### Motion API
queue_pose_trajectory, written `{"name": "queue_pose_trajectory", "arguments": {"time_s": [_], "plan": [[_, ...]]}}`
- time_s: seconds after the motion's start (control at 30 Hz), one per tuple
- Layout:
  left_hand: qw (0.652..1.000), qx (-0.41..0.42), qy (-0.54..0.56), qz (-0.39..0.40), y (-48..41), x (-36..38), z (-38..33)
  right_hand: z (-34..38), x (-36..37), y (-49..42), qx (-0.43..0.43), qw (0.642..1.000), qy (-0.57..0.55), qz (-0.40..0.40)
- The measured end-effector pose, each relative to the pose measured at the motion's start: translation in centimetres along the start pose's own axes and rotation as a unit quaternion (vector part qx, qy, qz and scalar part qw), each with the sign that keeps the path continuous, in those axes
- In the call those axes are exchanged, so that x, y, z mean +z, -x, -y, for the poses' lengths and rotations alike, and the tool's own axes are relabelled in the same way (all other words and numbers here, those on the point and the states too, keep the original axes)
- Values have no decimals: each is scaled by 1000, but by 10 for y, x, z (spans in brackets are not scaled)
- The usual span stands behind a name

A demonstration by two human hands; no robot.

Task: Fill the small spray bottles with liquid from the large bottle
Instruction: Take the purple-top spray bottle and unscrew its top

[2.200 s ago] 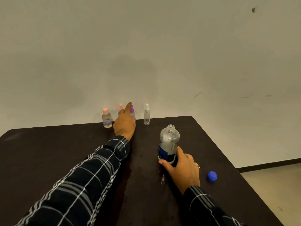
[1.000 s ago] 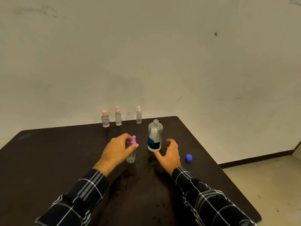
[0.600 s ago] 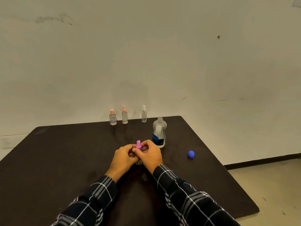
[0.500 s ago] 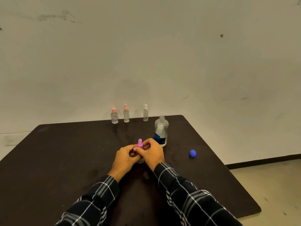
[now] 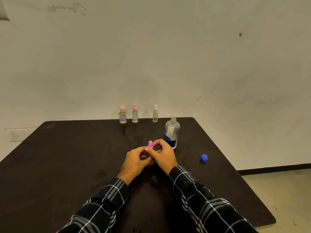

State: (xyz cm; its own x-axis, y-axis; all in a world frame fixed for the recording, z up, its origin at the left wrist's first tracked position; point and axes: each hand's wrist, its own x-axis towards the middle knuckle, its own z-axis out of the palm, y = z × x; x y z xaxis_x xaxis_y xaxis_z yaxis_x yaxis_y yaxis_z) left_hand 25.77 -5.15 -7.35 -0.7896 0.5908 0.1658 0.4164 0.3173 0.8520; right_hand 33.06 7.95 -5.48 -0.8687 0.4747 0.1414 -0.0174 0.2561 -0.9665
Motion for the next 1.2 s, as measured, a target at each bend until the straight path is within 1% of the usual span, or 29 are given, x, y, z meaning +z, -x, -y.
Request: {"name": "queue_pose_trajectory", "arguments": {"time_s": [0.07, 0.17, 0.2, 0.33, 0.4, 0.47, 0.53, 0.57, 0.67, 0.73, 0.83, 0.9, 0.97, 1.03, 1.07, 1.13, 1.2], "plan": [[1000, 2, 0, 1, 0, -1, 0, -4, 1, 2, -23, 999, 24, 25], [1000, 7, 8, 2, 1, 0, 0, -6, 3, 6, -30, 998, 15, 51], [1000, 6, 12, 4, 1, 0, 0, -4, 4, 6, -26, 998, 26, 43], [1000, -4, 21, 9, 0, 1, 2, 2, 11, -2, 9, 996, 81, -39], [1000, -2, 19, 12, 0, 1, 2, 3, 11, -2, -15, 992, 115, -39], [1000, 2, 23, 10, -1, 1, 4, 2, 5, 0, -64, 990, 129, 1], [1000, 6, 23, 12, -1, 1, 4, 3, -1, 3, -75, 990, 105, 48], [1000, 7, 20, 13, 0, 0, 4, 4, -2, 3, -68, 991, 100, 55], [1000, 4, 16, 12, -1, 0, 4, 13, 5, 2, -28, 994, 98, 28], [1000, 3, 11, 12, -2, 0, 4, 16, 8, 1, -23, 995, 94, 12], [1000, 2, 13, 16, -1, 0, 4, 15, 5, 0, -19, 998, 38, 46], [1000, 3, 19, 14, 0, 0, 5, 13, 3, 0, -23, 998, 31, 41], [1000, -4, 9, 10, 0, 0, 3, 14, 5, 1, -35, 994, 104, -10], [1000, -9, 13, 8, 0, 0, 3, 17, 8, -1, -32, 979, 191, -61], [1000, -8, 17, 10, 0, 0, 3, 20, 9, -2, -21, 972, 223, -69], [1000, -3, 16, 15, 0, -1, 4, 23, 9, -4, -6, 967, 248, -55], [1000, 4, 11, 14, -2, 0, 6, 24, 7, -6, -26, 963, 267, -32]]}}
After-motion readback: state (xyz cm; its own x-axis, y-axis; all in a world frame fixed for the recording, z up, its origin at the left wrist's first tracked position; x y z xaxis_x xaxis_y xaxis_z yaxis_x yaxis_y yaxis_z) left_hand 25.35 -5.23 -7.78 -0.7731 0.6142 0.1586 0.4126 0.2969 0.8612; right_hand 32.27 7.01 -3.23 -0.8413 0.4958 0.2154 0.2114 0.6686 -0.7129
